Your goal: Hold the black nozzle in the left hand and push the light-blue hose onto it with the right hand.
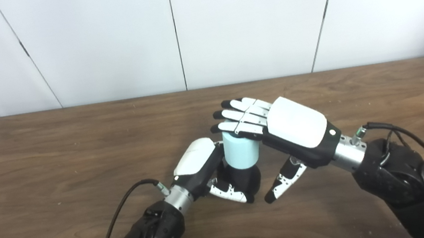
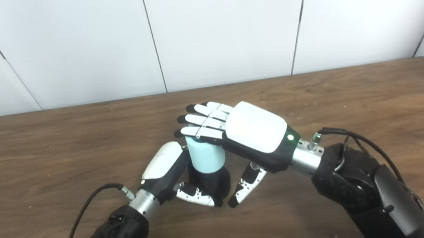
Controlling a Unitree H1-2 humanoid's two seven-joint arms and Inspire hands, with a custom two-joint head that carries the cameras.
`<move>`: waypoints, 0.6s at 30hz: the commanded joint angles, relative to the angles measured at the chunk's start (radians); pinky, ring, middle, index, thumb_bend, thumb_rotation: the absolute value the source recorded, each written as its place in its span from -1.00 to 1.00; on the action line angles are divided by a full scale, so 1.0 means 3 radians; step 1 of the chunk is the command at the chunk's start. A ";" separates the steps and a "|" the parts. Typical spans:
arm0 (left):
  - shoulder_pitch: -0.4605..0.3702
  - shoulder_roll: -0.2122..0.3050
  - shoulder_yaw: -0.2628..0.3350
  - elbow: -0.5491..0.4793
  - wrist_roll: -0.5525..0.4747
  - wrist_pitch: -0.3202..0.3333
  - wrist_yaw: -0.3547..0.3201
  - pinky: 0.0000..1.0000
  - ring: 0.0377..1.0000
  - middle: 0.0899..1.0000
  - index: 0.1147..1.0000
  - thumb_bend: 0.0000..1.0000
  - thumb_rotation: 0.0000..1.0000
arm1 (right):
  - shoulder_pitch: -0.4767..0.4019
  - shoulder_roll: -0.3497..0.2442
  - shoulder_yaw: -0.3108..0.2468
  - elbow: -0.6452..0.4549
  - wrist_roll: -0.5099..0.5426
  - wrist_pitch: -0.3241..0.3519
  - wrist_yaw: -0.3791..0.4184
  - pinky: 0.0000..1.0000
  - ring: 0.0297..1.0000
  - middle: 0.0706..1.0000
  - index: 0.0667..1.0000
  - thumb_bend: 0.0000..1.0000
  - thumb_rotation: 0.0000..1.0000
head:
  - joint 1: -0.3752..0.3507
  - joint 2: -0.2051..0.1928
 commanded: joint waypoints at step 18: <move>0.0364 0.0129 -0.0262 0.0263 0.0118 0.0424 -0.0654 -0.07 -0.12 -0.16 -0.16 0.04 -0.83 | -0.0037 -0.0217 0.0068 0.0039 0.0208 -0.0047 0.0124 0.78 0.92 0.88 0.79 0.55 -0.51 | -0.0011 0.0027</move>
